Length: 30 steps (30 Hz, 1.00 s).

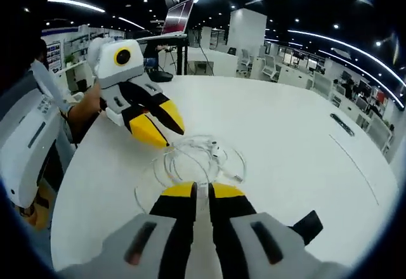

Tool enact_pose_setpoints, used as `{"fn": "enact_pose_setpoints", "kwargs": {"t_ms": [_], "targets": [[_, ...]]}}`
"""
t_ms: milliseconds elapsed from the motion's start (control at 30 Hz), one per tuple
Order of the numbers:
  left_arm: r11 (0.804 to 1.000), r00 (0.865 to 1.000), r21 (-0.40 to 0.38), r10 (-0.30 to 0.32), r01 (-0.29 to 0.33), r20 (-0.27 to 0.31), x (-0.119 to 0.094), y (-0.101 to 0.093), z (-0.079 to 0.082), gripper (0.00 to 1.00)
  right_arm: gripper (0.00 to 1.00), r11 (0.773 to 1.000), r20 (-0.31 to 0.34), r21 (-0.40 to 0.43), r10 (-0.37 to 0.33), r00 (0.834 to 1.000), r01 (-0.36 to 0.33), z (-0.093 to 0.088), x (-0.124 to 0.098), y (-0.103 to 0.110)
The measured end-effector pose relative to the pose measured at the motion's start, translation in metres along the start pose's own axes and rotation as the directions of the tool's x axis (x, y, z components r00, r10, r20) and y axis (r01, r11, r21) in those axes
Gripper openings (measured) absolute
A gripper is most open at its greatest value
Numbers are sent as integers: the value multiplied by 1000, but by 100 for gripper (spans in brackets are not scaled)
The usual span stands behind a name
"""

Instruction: Peel open the Velcro strap on the desktop, arrange the wired earphones neatly onto it, and close the Velcro strap to secure them.

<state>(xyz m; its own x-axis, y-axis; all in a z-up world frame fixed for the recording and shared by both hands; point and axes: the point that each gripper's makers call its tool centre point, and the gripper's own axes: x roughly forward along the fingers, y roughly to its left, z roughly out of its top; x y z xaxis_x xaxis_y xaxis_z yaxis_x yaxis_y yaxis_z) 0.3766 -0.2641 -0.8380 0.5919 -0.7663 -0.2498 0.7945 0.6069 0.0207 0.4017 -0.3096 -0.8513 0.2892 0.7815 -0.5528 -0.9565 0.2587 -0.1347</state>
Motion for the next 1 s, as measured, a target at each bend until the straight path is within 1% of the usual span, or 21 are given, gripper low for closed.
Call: {"fn": "enact_pose_setpoints", "kwargs": {"t_ms": [100, 167, 267, 433, 500, 567, 633, 700, 733, 767, 800, 833, 867, 900, 933, 1000], "targets": [[1000, 1000, 9, 2, -2, 12, 0, 2, 5, 18, 3, 999, 22, 37, 1, 1000, -1, 5, 1, -1], [999, 1000, 27, 28, -28, 15, -1, 10, 8, 18, 4, 999, 23, 55, -2, 1000, 1, 6, 4, -3], [996, 998, 56, 63, -64, 9, -6, 20, 11, 18, 6, 999, 13, 37, 1, 1000, -2, 4, 3, 0], [996, 996, 16, 82, -83, 44, -12, 33, 17, 18, 8, 999, 36, 40, 9, 999, -10, 5, 1, -2], [996, 995, 7, 83, -83, 60, -11, 34, 20, 18, 8, 1000, 23, 30, 7, 1000, -8, 2, 4, -1], [997, 994, 2, 81, -81, 76, -9, 33, 23, 18, 8, 1000, -6, 9, -5, 1000, 5, -1, 8, -3], [997, 992, -4, 79, -79, 97, -7, 33, 27, 18, 4, 1000, -14, 10, -7, 1000, 7, -1, 10, -3], [997, 991, -1, 82, -82, 109, -6, 34, 29, 18, 4, 999, -14, 38, -5, 1000, 5, 1, 12, -2], [996, 989, 9, 90, -92, 115, -5, 35, 30, 18, 4, 998, -9, 61, -4, 1000, 5, 3, 13, 0], [995, 988, 11, 97, -99, 118, -5, 37, 30, 18, 4, 994, -5, 107, -14, 1000, 15, 4, 14, 0], [994, 987, 10, 105, -107, 122, -5, 38, 30, 18, 4, 986, -12, 161, -30, 999, 31, 4, 14, -1], [993, 985, 6, 115, -116, 126, -5, 41, 30, 18, 4, 974, -20, 220, -52, 998, 55, 3, 15, -3], [992, 984, -1, 124, -125, 130, -6, 43, 30, 18, 4, 966, -3, 254, -52, 999, 51, 7, 15, -2], [991, 982, -8, 132, -132, 136, -7, 45, 30, 18, 4, 953, 21, 298, -60, 998, 51, 12, 14, -2], [990, 980, -18, 139, -137, 142, -8, 46, 30, 18, 4, 933, 41, 355, -73, 997, 54, 16, 12, -3], [990, 978, -29, 143, -140, 154, -10, 48, 31, 18, 4, 905, 91, 425, -70, 993, 25, 25, 10, -3]]}}
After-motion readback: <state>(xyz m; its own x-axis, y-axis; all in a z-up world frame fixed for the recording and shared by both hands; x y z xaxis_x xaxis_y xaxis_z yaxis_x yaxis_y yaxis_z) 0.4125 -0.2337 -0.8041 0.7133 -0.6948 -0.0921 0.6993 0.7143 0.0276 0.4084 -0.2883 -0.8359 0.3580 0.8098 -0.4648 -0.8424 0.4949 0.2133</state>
